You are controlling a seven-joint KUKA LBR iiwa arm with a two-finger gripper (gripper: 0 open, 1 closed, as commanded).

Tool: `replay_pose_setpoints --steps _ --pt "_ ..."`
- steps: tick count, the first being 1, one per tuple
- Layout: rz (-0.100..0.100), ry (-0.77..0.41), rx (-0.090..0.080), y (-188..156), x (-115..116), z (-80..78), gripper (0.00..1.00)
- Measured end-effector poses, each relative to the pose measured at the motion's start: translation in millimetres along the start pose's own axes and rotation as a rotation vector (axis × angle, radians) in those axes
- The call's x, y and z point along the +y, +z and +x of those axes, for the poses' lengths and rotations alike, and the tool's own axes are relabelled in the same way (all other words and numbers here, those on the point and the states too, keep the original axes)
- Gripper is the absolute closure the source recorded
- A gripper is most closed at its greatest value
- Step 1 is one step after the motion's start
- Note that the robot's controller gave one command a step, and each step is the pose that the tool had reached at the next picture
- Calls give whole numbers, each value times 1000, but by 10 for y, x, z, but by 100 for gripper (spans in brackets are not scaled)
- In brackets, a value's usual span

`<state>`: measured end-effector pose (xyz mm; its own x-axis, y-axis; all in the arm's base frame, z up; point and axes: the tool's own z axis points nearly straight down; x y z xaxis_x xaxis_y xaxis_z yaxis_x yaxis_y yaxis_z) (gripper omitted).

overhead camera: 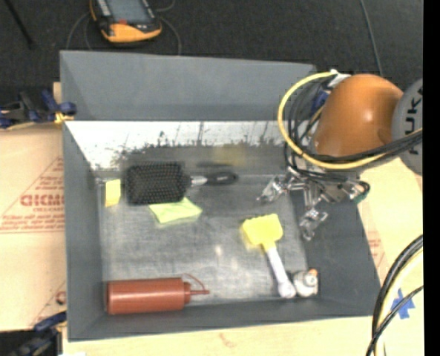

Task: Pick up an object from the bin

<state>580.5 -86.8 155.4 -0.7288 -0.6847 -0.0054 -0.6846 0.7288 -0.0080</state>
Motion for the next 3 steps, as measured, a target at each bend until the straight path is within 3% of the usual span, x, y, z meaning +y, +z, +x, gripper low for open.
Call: replay_pose_setpoints --steps 1,2,3 --pt "-5 -223 2 409 170 -33 0" --pt "-1 -473 -7 810 306 -315 100" --pt "-1 -473 -7 810 306 -315 100"
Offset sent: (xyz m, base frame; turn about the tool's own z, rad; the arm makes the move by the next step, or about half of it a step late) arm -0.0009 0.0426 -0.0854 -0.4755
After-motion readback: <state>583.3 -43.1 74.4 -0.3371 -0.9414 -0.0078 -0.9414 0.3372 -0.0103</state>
